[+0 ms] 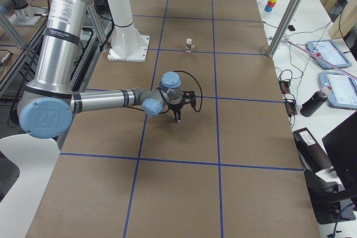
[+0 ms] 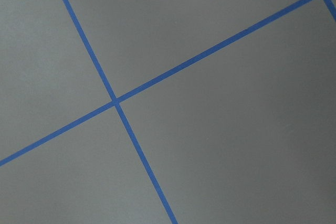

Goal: Assemble PPR valve and pipe with both arms
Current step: 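Lower the right gripper onto the chrome fitting and grasp it, then carry the chrome fitting with the right gripper above the white valve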

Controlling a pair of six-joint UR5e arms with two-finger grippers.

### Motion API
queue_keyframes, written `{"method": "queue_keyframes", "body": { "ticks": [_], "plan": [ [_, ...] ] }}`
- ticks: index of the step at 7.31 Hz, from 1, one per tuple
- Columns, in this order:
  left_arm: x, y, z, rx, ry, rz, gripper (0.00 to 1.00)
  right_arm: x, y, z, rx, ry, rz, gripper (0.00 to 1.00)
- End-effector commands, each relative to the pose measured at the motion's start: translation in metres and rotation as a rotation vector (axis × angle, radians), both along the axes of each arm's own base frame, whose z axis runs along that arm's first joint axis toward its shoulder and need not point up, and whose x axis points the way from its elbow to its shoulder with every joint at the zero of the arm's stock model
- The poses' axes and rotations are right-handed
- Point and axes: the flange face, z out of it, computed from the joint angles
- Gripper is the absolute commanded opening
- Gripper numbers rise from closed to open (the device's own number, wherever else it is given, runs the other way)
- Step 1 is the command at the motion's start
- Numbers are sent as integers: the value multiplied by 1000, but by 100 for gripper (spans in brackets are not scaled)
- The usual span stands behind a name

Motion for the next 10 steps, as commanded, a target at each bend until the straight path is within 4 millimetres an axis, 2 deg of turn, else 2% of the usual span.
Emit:
{"method": "queue_keyframes", "body": {
  "ticks": [1,2,3,4,5,6,7,8,9,10],
  "plan": [
    [-1,0,6,-12,-2,-1,100,-3,-6,-26,20,-40,-3,0],
    [0,-1,18,-42,-4,-5,100,-13,-23,-46,25,-47,8,0],
    [-17,-1,31,-67,3,-37,100,-27,-42,-90,6,-44,25,0],
    [-45,14,51,-93,46,-87,100,-39,-56,-150,-35,-53,61,0],
    [-69,40,87,-80,51,-82,100,-53,-63,-213,-78,-73,93,0],
    [-94,56,114,-82,52,-117,100,-85,-67,-273,-128,-92,105,0],
    [-99,75,123,-102,85,-136,100,-119,-65,-336,-180,-98,117,0],
    [-96,81,127,-116,111,-134,100,-146,-57,-389,-208,-107,121,0],
    [-96,86,131,-127,117,-135,100,-180,-50,-420,-217,-115,146,0],
    [-96,88,133,-131,117,-136,100,-219,-59,-450,-249,-115,190,0]
  ]
}}
